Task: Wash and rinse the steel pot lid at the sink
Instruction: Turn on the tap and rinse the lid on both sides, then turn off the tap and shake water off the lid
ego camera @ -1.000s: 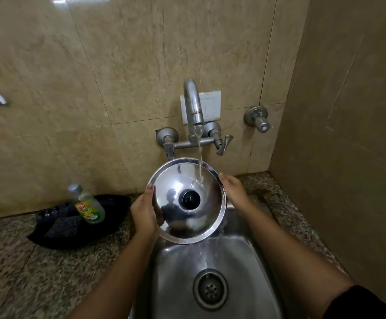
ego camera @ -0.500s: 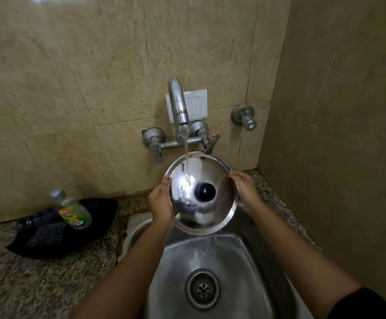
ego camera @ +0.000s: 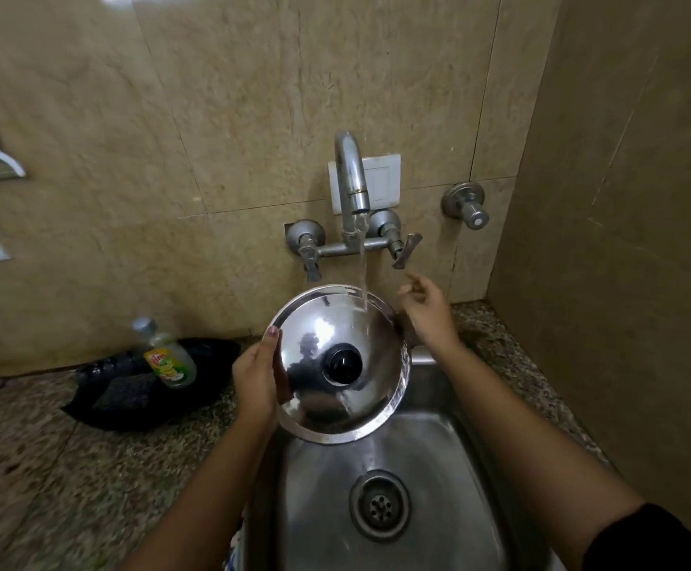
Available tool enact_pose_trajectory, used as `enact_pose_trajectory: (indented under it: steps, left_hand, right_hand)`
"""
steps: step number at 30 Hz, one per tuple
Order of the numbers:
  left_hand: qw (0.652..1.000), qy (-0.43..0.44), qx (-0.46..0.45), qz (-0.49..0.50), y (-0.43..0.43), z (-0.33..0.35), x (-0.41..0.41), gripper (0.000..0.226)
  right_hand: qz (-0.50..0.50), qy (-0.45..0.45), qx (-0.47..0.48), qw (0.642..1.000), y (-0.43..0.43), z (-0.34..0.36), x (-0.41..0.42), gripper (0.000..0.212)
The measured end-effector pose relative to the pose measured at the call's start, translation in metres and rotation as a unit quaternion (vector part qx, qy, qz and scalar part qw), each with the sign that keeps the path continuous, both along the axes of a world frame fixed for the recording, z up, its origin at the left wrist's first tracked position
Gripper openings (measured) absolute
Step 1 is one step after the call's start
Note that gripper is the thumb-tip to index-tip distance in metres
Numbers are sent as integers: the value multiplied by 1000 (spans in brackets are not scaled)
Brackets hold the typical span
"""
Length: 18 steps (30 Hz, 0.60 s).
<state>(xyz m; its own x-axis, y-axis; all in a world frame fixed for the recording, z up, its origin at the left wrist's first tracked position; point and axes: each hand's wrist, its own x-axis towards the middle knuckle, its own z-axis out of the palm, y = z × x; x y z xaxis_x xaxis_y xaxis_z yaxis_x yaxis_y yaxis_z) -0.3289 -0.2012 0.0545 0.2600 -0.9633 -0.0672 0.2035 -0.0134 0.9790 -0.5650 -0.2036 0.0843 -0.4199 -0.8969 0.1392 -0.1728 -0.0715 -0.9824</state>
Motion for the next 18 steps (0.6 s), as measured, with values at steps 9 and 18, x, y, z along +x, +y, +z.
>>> enact_pose_trajectory:
  steps: [9,18]
  left_hand:
    - [1000,-11,-22,-1,12,28,6,38]
    - [996,-71,-53,7,29,40,6,44]
  right_hand:
    - [-171,185,-9,968,-36,27,7,13]
    - [-114,390,14,914,-27,31,-3,32]
